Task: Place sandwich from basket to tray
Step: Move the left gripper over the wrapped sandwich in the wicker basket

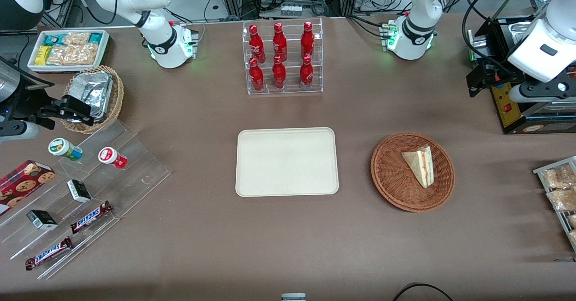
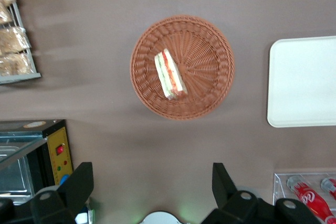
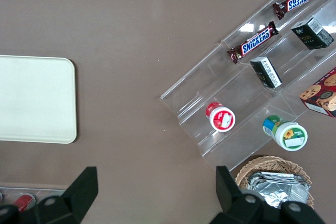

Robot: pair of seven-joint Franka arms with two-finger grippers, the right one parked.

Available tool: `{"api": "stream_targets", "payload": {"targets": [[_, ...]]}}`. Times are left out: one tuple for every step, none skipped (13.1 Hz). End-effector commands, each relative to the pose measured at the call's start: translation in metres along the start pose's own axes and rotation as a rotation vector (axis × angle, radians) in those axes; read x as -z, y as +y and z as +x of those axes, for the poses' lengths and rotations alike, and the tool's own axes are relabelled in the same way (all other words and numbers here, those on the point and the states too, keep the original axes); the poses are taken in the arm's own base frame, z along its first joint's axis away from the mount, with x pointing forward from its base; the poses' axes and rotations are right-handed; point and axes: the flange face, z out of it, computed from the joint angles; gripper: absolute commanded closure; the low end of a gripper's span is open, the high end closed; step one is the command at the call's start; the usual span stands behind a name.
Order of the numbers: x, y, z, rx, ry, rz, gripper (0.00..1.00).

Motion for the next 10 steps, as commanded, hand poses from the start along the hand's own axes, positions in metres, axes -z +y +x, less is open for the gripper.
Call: {"api": "stream_targets", "payload": {"targets": [[-0.011, 0.000, -0.007, -0.013, -0.044, -0.019, 0.00], [-0.019, 0.000, -0.005, -0.013, -0.058, -0.018, 0.00], [-0.030, 0.001, -0.002, -0.015, -0.072, -0.017, 0.00], [-0.048, 0.003, 0.003, -0.018, -0.084, -0.016, 0.00], [-0.074, 0.002, 0.004, -0.017, -0.093, -0.004, 0.00], [-0.094, 0.003, 0.004, -0.018, -0.082, 0.007, 0.00], [-0.115, 0.004, 0.005, -0.019, -0.074, 0.007, 0.00], [-0.132, 0.005, 0.007, -0.020, -0.060, 0.006, 0.00], [-0.148, 0.006, 0.011, -0.017, -0.049, 0.005, 0.00], [-0.164, 0.007, 0.012, -0.010, -0.033, 0.002, 0.00]]}}
